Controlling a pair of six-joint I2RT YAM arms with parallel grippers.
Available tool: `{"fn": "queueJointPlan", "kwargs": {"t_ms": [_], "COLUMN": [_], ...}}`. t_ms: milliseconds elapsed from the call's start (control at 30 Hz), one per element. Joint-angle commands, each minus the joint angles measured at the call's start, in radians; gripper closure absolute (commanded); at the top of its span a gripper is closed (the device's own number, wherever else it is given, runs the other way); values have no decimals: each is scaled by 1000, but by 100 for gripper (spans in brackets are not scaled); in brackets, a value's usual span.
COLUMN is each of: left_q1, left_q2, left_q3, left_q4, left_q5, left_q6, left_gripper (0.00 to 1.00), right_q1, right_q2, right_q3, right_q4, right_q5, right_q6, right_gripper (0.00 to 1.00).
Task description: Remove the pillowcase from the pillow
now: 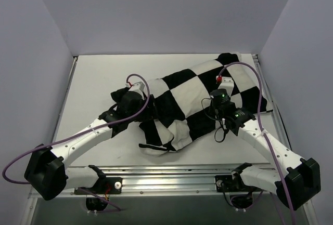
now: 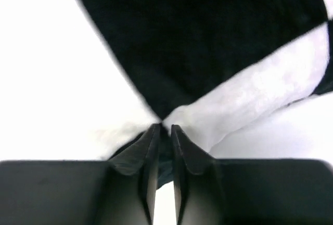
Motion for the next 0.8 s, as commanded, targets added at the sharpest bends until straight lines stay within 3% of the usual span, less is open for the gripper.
{"fn": "queueJointPlan", "kwargs": {"t_ms": [0,33,100,133,233,467,767], "left_q1": [-10,-11,-11,-11,-10,-3,-6], "left_q2": [-15,-47,-118,-146,-260,-409,-274], "left_q3": [79,85,91,89,67,-47,-214], "left_q4": [19,-12,-40,-55,-154,-204,135], "left_q5": [-23,-39,-75,-85,-120,-64,90], "left_q6": [-13,-5,-5,-3,-6,-16,-59], "left_gripper": [14,12,6,4,3,2,0], "right_q1": [23,29,67,87,188,411,560], "right_q2": [-30,-41,-51,-58,-59,31,220], "right_q3": [89,102,151,171,260,366,398], "right_q4": [-78,-89,-109,-118,-154,-154,-48], "right_q5": [-19,-41,-55,-55,-42,-26,4], "right_q6": [-47,-61,-80,-93,-133,-170,-207], "right_gripper": [87,69,54,40,22,12,11]}}
